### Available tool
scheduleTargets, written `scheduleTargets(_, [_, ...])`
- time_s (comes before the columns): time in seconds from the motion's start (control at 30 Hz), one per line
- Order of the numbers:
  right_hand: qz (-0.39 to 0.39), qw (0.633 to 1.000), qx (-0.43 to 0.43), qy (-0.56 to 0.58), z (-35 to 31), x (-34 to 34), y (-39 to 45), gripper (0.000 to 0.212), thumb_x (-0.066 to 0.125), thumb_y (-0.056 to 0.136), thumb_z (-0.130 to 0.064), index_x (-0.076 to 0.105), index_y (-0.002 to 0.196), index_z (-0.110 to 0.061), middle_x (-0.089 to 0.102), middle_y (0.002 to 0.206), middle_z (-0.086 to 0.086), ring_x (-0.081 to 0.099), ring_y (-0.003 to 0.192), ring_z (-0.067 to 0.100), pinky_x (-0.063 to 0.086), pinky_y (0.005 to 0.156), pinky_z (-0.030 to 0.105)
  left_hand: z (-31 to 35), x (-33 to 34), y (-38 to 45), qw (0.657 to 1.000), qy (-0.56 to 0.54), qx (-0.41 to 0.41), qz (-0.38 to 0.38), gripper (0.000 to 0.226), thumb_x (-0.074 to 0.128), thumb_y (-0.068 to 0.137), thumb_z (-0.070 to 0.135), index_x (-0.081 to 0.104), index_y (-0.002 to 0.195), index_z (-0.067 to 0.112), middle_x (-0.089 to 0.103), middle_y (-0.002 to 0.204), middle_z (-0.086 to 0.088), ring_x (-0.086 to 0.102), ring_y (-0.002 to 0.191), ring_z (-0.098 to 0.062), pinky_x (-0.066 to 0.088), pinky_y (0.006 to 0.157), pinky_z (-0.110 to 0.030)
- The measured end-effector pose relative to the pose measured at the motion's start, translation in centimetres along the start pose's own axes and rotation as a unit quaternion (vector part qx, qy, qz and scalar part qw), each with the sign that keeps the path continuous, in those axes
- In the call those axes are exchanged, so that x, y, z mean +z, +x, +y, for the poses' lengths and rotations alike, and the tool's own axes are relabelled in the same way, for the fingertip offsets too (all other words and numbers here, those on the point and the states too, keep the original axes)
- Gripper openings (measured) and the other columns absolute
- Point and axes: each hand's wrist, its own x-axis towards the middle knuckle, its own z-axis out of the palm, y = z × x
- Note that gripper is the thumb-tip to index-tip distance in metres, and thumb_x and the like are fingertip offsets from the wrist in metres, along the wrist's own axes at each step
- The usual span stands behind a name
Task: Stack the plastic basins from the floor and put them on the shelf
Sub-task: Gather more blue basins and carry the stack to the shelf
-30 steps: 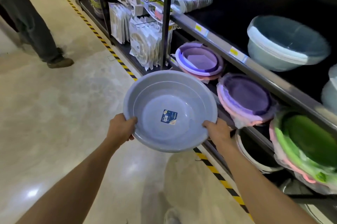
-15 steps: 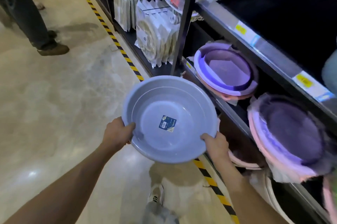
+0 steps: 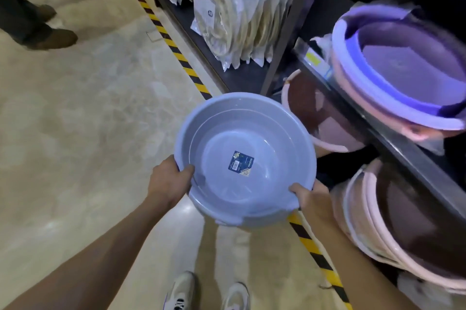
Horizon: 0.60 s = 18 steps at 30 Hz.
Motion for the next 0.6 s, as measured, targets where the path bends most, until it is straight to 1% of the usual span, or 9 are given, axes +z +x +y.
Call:
scheduleTargets(0.07, [-0.005,1.000,-0.002,0.002,2.7,2.2,2.4,0.010,0.069,0.080,-0.008,0.071,0.081,-0.018,0.075,0.070,-0.007,0.066,0.063,0.010,0.047,0.053,0.023,-2.4,2.5,2.5,1.000,-0.001,-0.006,0.005,0.035,0.047,0.075,0.044,0.063,0.089,0.016,0.064,0.074,0.005,0.058,0.068,-0.015,0.038,0.055,-0.029])
scheduleTargets(0.13, [-0.002,1.000,-0.007,0.003,5.1,4.3,4.7,0.009,0.070,0.079,-0.010,0.073,0.083,-0.017,0.074,0.066,-0.011,0.063,0.056,0.004,0.046,0.049,0.020,-4.8,4.9,4.8,1.000,0.005,-0.007,0.009,0.042,0.045,0.074,0.045,0.065,0.094,0.013,0.065,0.077,0.001,0.061,0.075,-0.027,0.040,0.061,-0.033])
scheduleTargets(0.2, [0.003,1.000,-0.010,0.004,7.9,6.1,6.9,0.006,0.070,0.080,-0.011,0.073,0.081,-0.016,0.072,0.065,-0.010,0.062,0.057,0.007,0.047,0.051,0.022,-7.4,7.6,6.9,1.000,0.006,-0.008,0.012,0.046,0.046,0.073,0.046,0.065,0.098,0.012,0.069,0.083,-0.005,0.063,0.080,-0.031,0.044,0.066,-0.035])
scheduleTargets(0.27, [0.005,1.000,-0.011,0.002,11.0,7.7,8.9,0.003,0.069,0.078,-0.014,0.072,0.080,-0.014,0.073,0.072,-0.002,0.062,0.061,0.012,0.049,0.056,0.026,-10.1,10.4,8.5,1.000,0.006,-0.011,0.015,0.047,0.046,0.073,0.046,0.065,0.098,0.012,0.069,0.083,-0.003,0.062,0.075,-0.026,0.043,0.062,-0.034])
scheduleTargets(0.33, [0.004,1.000,-0.010,-0.001,14.1,9.0,10.7,0.009,0.069,0.074,-0.020,0.071,0.079,-0.012,0.069,0.069,0.001,0.059,0.059,0.016,0.049,0.058,0.032,-12.7,13.0,9.7,1.000,0.005,-0.011,0.013,0.047,0.046,0.072,0.046,0.066,0.098,0.012,0.067,0.081,-0.001,0.060,0.072,-0.022,0.044,0.060,-0.033])
scheduleTargets(0.4, [0.001,1.000,-0.005,-0.012,17.1,10.3,12.1,0.016,0.068,0.069,-0.026,0.074,0.079,-0.015,0.071,0.067,-0.004,0.059,0.057,0.015,0.048,0.057,0.031,-15.2,15.3,10.7,1.000,0.009,-0.009,0.014,0.049,0.046,0.071,0.047,0.067,0.099,0.012,0.070,0.087,-0.006,0.063,0.080,-0.031,0.050,0.069,-0.038])
scheduleTargets(0.47, [0.004,1.000,-0.004,-0.028,20.0,11.7,13.4,0.024,0.067,0.066,-0.030,0.075,0.083,-0.015,0.075,0.072,0.003,0.063,0.061,0.017,0.051,0.057,0.033,-17.4,17.5,11.7,1.000,0.022,-0.007,0.021,0.049,0.046,0.071,0.047,0.067,0.098,0.012,0.068,0.088,-0.007,0.062,0.082,-0.035,0.048,0.070,-0.039])
scheduleTargets(0.53, [0.007,0.999,-0.006,-0.035,22.5,13.4,14.4,0.026,0.067,0.066,-0.032,0.074,0.084,-0.014,0.077,0.080,0.010,0.066,0.066,0.022,0.055,0.060,0.042,-19.4,19.4,12.6,0.999,0.037,-0.011,0.029,0.048,0.045,0.071,0.047,0.066,0.097,0.013,0.065,0.083,-0.004,0.059,0.079,-0.034,0.042,0.067,-0.036])
scheduleTargets(0.6, [0.011,0.998,-0.010,-0.055,24.4,14.8,15.2,0.024,0.067,0.067,-0.033,0.074,0.082,-0.016,0.077,0.081,0.010,0.070,0.072,0.030,0.060,0.066,0.049,-21.2,21.0,13.6,0.998,0.050,-0.010,0.035,0.048,0.044,0.071,0.047,0.066,0.098,0.014,0.065,0.085,-0.006,0.058,0.079,-0.035,0.042,0.068,-0.037])
